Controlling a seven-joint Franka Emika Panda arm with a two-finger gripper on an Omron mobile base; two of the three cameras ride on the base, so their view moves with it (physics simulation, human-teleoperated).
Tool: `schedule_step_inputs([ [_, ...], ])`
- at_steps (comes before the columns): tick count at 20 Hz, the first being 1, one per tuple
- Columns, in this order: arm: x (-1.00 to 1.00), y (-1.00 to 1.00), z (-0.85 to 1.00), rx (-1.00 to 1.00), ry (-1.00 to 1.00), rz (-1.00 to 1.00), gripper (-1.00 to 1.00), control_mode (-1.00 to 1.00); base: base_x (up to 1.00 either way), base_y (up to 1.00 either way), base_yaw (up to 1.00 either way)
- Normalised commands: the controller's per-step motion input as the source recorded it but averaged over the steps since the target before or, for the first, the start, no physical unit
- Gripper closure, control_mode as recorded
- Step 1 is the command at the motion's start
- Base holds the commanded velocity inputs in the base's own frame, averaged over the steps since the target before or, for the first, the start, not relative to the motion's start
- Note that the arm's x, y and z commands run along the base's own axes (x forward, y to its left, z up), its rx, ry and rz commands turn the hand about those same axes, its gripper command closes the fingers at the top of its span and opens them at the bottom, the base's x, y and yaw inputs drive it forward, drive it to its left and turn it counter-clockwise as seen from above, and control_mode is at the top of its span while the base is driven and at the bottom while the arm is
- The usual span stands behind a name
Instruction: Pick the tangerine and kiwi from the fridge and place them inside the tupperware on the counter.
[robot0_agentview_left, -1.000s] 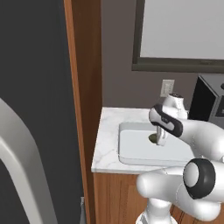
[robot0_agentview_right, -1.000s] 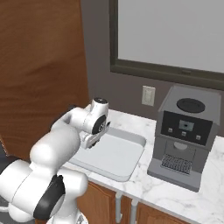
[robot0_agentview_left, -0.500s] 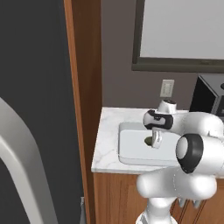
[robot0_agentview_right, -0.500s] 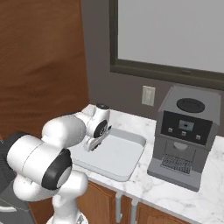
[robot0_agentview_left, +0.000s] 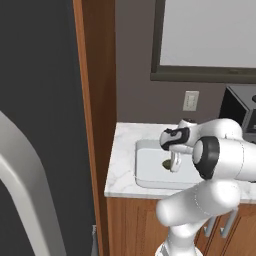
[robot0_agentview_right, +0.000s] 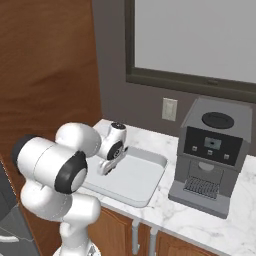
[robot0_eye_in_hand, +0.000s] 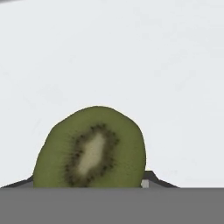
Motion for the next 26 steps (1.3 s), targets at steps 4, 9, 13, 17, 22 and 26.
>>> schedule_step_inputs([
  [4, 0.02, 0.06, -0.17, 0.00, 0.00, -0.04, -1.00, -1.00, 0.00, 0.00, 0.00],
  [9, -0.02, 0.04, 0.02, 0.00, 0.00, -0.11, -1.00, -1.00, 0.00, 0.00, 0.00],
  [13, -0.11, 0.01, 0.26, 0.00, 0.00, -0.14, -1.00, -1.00, 0.00, 0.00, 0.00],
  [17, -0.09, 0.04, 0.45, 0.00, -0.04, -0.18, -1.00, -1.00, 0.00, 0.00, 0.00],
  [22, -0.19, 0.05, 0.48, 0.00, 0.00, -0.19, -1.00, -1.00, 0.00, 0.00, 0.00],
  [26, -0.22, 0.10, 0.21, 0.00, 0.00, -0.13, -1.00, -1.00, 0.00, 0.00, 0.00],
])
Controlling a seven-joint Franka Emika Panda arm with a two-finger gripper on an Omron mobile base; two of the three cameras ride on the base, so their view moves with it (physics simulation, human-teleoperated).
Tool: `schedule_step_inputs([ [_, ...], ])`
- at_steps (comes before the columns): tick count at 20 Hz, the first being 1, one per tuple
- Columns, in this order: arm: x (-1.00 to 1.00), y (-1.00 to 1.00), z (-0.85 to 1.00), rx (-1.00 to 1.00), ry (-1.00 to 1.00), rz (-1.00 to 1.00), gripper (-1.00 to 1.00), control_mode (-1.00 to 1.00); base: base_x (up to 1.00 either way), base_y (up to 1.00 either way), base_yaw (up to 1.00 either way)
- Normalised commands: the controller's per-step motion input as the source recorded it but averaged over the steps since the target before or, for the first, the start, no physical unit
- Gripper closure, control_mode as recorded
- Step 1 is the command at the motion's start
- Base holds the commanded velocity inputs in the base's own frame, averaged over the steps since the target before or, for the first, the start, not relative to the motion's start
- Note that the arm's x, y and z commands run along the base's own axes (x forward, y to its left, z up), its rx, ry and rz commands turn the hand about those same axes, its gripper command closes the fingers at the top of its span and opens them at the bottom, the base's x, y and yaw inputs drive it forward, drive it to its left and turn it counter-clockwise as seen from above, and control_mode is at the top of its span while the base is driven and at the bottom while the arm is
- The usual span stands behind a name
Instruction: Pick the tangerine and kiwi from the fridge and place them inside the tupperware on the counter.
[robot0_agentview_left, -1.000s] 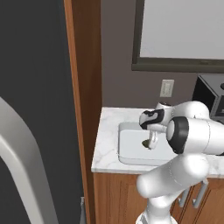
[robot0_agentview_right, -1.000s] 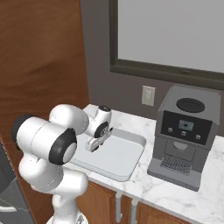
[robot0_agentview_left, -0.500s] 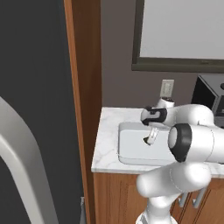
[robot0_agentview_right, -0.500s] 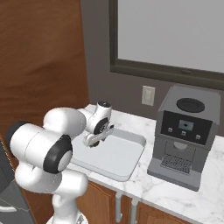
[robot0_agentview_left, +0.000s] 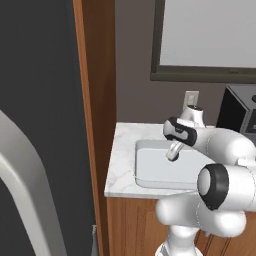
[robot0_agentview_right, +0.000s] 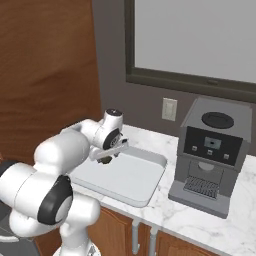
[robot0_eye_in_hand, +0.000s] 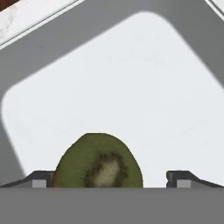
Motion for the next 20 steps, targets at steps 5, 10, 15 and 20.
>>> schedule_step_inputs([
  [5, 0.00, 0.10, -0.01, 0.00, 0.00, -0.01, -1.00, -1.00, 0.00, 0.00, 0.00],
  [10, 0.00, 0.03, -0.18, 0.00, 0.00, 0.00, -1.00, -1.00, 0.00, 0.00, 0.00],
  [15, -0.21, 0.00, 0.07, 0.00, -0.06, -0.01, -1.00, -1.00, 0.00, 0.00, 0.00],
  [20, -0.77, 0.00, 0.42, 0.11, -0.09, -0.15, -1.00, -1.00, 0.00, 0.00, 0.00],
])
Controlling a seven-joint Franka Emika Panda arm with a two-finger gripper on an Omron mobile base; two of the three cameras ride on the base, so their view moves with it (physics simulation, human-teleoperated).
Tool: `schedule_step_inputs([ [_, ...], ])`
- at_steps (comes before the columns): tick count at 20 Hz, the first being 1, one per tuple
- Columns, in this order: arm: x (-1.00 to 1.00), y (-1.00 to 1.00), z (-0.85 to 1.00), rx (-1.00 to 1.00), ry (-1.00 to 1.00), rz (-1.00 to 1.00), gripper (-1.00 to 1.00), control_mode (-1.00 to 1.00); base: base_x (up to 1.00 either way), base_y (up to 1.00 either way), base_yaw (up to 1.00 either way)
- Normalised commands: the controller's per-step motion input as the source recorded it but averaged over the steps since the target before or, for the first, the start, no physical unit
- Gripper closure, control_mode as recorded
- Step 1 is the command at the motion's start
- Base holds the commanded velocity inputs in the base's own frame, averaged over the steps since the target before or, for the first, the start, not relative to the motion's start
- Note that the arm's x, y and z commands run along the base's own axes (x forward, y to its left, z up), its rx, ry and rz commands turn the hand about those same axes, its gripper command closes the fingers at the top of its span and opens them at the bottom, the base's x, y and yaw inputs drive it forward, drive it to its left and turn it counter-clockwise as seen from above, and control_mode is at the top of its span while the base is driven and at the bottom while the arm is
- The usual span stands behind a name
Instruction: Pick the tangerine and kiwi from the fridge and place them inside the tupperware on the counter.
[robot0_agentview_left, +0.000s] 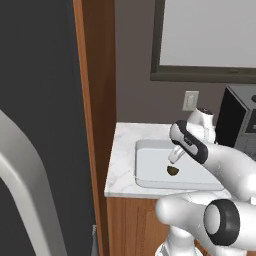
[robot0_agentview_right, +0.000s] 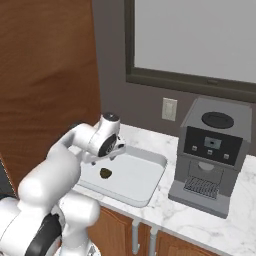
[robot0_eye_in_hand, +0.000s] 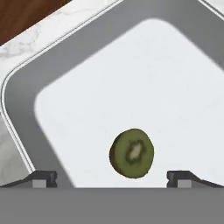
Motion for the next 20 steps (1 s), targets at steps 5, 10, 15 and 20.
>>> schedule_step_inputs([
  [5, -0.80, 0.00, 0.54, 0.25, 0.00, -0.30, -1.00, -1.00, 0.00, 0.00, 0.00],
  [10, -0.62, 0.00, 0.63, 0.16, 0.00, -0.41, -1.00, -1.00, 0.00, 0.00, 0.00],
  [15, -0.48, 0.00, 0.53, 0.00, 0.00, -0.44, -1.00, -1.00, 0.00, 0.00, 0.00],
  [20, -0.27, 0.05, 0.37, -0.09, 0.00, -0.28, -1.00, -1.00, 0.00, 0.00, 0.00],
])
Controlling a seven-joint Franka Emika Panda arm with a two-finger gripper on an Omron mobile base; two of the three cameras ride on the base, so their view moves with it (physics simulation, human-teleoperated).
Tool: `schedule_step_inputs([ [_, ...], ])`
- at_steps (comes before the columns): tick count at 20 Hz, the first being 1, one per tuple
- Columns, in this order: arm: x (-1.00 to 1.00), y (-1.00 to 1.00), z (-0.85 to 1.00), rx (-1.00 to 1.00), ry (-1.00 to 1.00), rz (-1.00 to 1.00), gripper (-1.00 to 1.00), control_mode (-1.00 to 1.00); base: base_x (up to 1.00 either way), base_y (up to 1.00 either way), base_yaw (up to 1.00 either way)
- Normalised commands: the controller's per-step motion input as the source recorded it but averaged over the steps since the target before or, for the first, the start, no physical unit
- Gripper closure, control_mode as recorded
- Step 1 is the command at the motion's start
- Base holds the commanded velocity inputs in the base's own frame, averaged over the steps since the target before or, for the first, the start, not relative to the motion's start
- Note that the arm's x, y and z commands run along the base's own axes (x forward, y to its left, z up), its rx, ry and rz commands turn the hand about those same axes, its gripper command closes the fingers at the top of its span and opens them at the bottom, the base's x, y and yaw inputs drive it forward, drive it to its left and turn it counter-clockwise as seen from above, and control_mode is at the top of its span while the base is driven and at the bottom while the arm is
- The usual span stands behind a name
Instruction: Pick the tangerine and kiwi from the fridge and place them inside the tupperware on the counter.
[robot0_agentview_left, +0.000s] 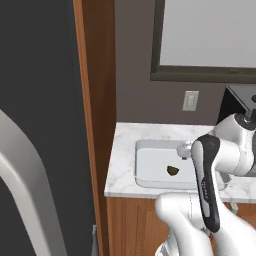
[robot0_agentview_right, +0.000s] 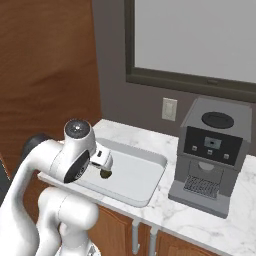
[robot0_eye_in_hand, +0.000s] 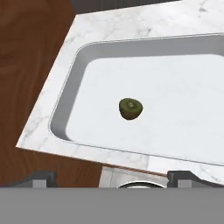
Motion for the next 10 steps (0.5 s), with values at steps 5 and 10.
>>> schedule_step_inputs([
  [5, -0.31, -0.01, 0.22, -0.04, 0.00, -0.06, -1.00, -1.00, 0.00, 0.00, 0.00],
  [10, -0.40, -0.11, 0.15, 0.00, 0.00, 0.00, -1.00, -1.00, 0.00, 0.00, 0.00],
])
